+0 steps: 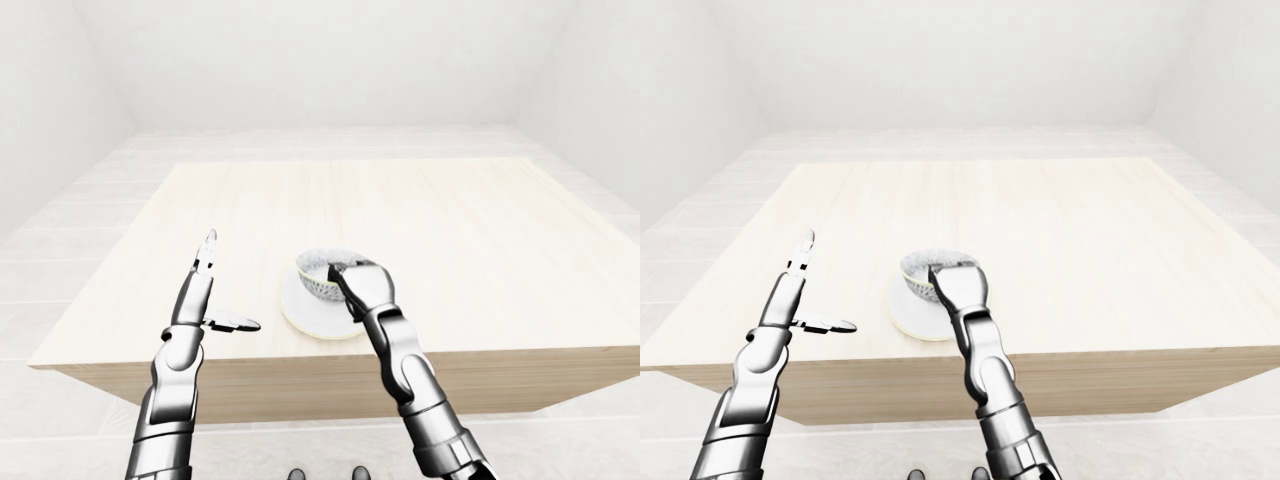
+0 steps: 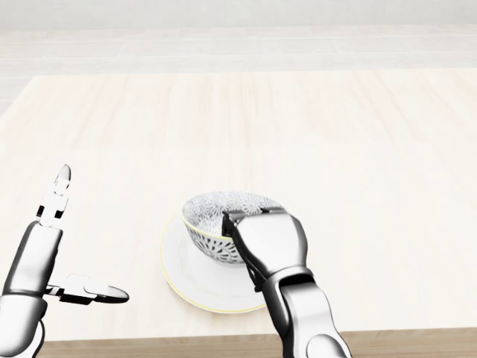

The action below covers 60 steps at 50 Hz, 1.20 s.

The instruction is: Put the bowl on the plate.

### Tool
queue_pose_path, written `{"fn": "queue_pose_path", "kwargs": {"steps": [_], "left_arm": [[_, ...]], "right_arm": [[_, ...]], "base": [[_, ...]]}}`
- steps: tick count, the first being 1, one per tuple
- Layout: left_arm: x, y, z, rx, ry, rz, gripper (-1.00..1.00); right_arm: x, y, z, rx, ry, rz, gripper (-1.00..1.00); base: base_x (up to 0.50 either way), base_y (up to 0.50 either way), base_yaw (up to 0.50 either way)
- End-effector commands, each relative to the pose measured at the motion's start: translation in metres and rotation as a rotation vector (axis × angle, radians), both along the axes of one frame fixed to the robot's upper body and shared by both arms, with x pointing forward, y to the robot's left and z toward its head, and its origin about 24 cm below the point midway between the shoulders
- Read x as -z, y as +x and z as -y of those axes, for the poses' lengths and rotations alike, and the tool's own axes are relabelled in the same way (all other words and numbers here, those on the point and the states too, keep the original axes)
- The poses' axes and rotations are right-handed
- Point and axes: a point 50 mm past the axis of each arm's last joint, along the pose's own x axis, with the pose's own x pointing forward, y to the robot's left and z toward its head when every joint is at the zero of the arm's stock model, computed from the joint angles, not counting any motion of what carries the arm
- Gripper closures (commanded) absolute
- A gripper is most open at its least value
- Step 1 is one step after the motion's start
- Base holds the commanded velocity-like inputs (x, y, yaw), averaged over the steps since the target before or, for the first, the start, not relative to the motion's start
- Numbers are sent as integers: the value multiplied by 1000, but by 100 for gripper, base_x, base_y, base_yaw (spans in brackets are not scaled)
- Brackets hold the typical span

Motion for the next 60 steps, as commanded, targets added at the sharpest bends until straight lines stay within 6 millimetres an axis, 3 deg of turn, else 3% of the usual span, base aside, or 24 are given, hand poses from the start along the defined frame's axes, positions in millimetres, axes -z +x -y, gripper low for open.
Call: {"fn": "queue_pose_path", "kwargs": {"steps": [1, 33, 40, 45, 60], "left_arm": [[-1, 0, 0, -1, -1, 4, -100], [-4, -1, 1, 7, 2, 16, -100], [-5, 0, 1, 8, 1, 19, -100], [-4, 0, 1, 5, 2, 16, -100], [-2, 1, 0, 0, 0, 9, -100]], "right_arm": [[0, 1, 0, 3, 29, 16, 52], [1, 1, 0, 1, 23, 12, 49], [-1, 0, 0, 0, 20, 16, 36], [-2, 0, 1, 1, 20, 16, 16], [-4, -2, 1, 0, 17, 21, -6]], "base": [[0, 0, 0], [0, 0, 0], [0, 0, 0], [0, 0, 0], [0, 0, 0]]}}
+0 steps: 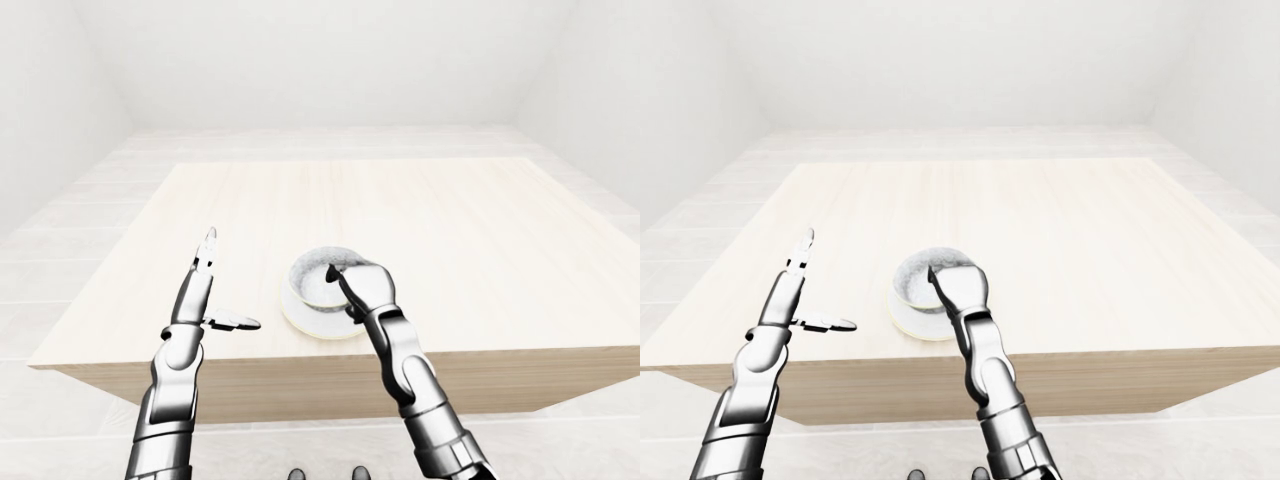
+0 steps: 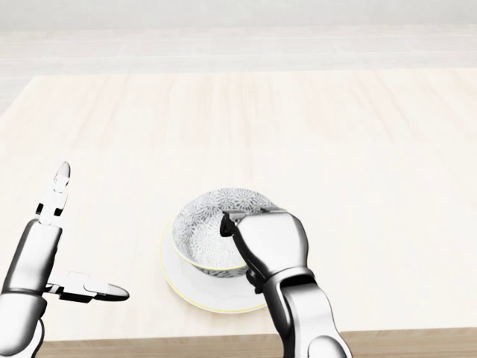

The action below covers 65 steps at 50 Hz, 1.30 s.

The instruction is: Put the bowl on the plate.

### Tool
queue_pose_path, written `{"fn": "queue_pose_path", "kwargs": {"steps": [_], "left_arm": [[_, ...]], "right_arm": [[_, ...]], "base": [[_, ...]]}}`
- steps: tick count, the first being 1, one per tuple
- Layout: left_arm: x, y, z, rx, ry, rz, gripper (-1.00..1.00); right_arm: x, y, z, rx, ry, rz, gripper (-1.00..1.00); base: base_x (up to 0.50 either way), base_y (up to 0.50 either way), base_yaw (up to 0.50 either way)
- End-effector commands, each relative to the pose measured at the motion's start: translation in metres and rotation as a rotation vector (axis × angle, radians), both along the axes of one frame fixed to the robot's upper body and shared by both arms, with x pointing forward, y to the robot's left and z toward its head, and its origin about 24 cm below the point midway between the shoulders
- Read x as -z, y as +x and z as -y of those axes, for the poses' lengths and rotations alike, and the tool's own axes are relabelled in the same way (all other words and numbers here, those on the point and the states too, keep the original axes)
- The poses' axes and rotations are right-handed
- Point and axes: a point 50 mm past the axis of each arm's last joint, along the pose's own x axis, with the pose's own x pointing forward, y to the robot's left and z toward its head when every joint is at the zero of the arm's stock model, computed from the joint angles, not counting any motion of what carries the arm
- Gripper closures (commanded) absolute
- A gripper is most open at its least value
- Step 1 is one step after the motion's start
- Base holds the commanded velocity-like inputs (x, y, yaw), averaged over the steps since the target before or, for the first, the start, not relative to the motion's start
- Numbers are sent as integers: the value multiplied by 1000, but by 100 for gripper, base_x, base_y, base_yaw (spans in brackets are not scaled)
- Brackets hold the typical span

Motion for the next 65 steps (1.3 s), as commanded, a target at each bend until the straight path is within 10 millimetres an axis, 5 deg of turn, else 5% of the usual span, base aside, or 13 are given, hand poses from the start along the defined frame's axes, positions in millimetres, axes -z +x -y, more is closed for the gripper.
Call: {"fn": "queue_pose_path", "kwargs": {"steps": [1, 11, 19, 47, 65], "left_arm": [[2, 1, 0, -4, -1, -7, -100], [3, 1, -1, -7, -1, -12, -100], [4, 1, -1, -10, -2, -13, -100], [-2, 1, -1, 1, -2, 8, -100], [-2, 0, 1, 7, -7, 10, -100]], "right_arm": [[-3, -1, 0, 1, 1, 10, -7], [-7, -1, 0, 0, 1, 20, -28], [-18, -3, 4, 3, 1, 30, -100], [-72, -11, 35, 9, 55, 5, -100], [-91, -43, 50, -21, 114, 9, -100]], "base": [[0, 0, 0], [0, 0, 0], [0, 0, 0], [0, 0, 0], [0, 0, 0]]}}
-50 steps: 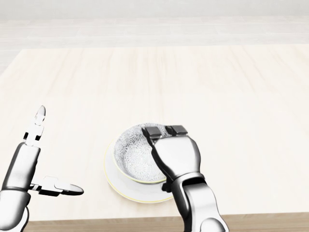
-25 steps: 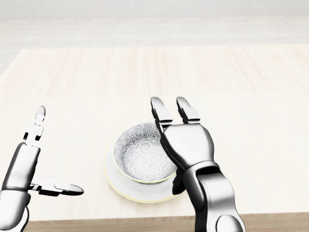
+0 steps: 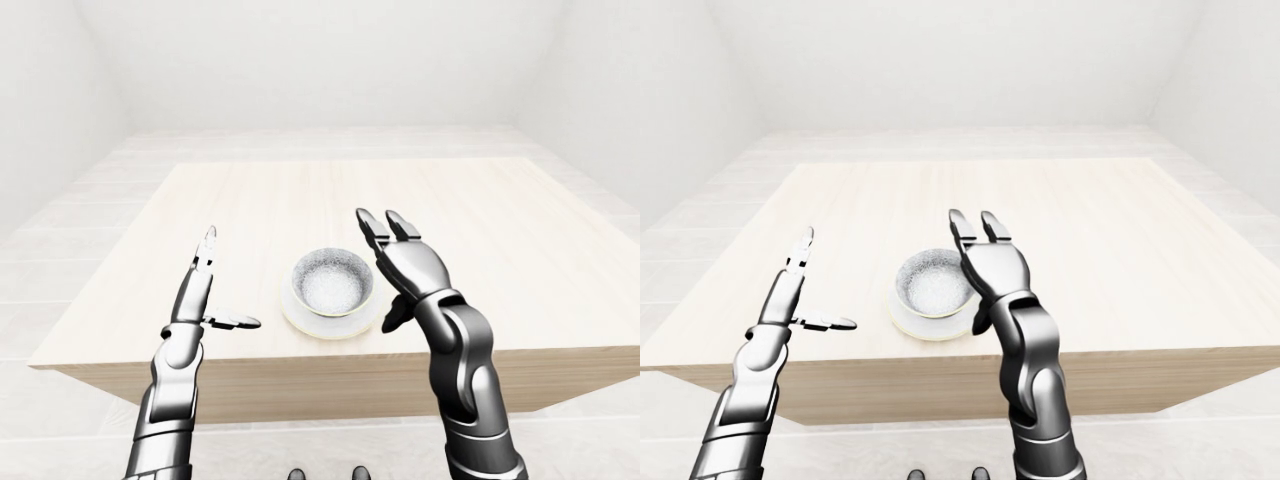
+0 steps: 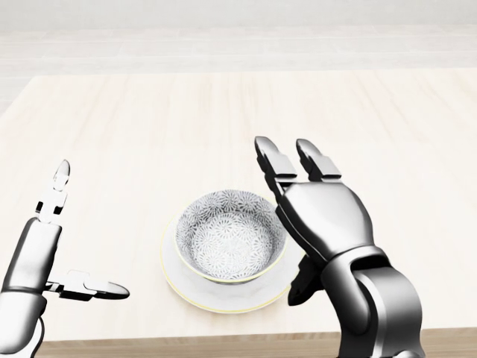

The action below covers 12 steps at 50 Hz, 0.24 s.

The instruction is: Put the bowl on the plate.

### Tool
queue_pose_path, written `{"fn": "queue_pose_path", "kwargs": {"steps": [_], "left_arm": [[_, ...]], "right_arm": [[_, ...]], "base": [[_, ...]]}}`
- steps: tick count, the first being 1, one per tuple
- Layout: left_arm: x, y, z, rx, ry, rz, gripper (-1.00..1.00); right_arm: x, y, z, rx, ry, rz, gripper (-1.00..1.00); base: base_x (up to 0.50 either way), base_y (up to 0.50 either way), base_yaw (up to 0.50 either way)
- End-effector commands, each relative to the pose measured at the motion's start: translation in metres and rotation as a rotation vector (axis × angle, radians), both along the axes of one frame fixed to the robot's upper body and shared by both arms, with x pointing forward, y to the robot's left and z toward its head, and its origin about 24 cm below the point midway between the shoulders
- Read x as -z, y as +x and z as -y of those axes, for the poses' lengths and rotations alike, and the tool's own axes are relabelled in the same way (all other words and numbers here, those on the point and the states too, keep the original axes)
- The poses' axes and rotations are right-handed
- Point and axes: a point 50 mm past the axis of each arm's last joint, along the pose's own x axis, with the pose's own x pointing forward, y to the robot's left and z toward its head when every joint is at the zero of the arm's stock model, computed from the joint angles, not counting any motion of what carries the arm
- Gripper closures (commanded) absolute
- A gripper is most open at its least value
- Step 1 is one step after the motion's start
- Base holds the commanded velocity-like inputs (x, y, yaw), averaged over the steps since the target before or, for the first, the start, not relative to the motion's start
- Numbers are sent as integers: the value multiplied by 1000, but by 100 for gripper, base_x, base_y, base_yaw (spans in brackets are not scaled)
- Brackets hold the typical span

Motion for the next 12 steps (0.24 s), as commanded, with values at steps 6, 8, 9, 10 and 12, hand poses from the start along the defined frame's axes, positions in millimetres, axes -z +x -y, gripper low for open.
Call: {"fn": "queue_pose_path", "kwargs": {"steps": [6, 8, 9, 10, 12], "left_arm": [[-1, -4, 0, 2, -3, 4, -100], [-2, -5, -1, 3, -4, 4, -100], [-2, -5, -2, 2, -5, 5, -100], [-2, -5, -2, 1, -5, 5, -100], [-2, -5, -2, 1, -5, 4, -100]], "right_arm": [[-9, -18, 9, -17, 45, 12, -100], [-9, -18, 10, -16, 44, 12, -100], [-9, -17, 10, -16, 43, 12, -100], [-10, -17, 10, -16, 42, 12, -100], [-10, -17, 10, -16, 41, 13, -100]], "base": [[0, 0, 0], [0, 0, 0], [0, 0, 0], [0, 0, 0], [0, 0, 0]]}}
